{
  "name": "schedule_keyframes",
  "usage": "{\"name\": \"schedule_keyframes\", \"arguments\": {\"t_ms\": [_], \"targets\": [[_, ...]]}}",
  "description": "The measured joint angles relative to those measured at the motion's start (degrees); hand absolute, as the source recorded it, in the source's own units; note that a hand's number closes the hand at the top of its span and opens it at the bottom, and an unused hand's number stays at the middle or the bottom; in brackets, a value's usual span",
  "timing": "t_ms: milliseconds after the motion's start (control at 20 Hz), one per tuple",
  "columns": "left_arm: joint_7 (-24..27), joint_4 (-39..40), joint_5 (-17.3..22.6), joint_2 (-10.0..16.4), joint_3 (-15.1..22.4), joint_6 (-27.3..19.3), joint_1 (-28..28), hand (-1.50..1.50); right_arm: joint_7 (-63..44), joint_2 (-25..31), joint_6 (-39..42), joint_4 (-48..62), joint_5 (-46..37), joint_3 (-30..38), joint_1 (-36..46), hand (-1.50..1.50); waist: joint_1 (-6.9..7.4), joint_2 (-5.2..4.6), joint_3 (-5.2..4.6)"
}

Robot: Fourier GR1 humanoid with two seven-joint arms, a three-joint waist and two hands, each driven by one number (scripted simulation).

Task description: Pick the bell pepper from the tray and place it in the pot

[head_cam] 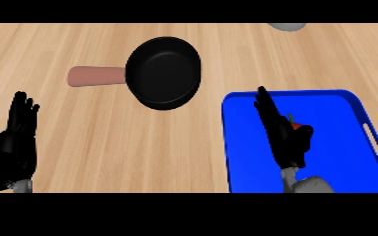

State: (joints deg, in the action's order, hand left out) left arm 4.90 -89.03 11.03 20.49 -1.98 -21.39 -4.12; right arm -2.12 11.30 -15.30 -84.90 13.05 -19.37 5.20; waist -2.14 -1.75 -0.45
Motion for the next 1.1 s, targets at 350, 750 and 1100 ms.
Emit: {"name": "schedule_keyframes", "arguments": {"t_ms": [350, 750, 1100], "targets": [[-3.3, -2.2, 0.7, 0.0, 2.1, 2.2, 4.9, 0.00, 14.0, 11.1, 12.0, 3.9, 6.5, 15.1, 3.7, 1.50, 0.50, 1.13, 0.49], [-10.4, -3.9, 3.3, 0.7, 3.7, 5.0, 11.4, 0.00, 40.9, 16.1, 22.6, 21.7, 8.7, 27.7, 2.7, -1.50, 1.84, 0.96, 0.89], [-14.0, -4.0, 2.7, 0.2, 4.6, 5.0, 14.2, 0.00, 52.3, 24.8, 34.0, 34.3, 5.7, 30.0, 3.9, -1.50, 2.53, 1.35, 0.68]]}}
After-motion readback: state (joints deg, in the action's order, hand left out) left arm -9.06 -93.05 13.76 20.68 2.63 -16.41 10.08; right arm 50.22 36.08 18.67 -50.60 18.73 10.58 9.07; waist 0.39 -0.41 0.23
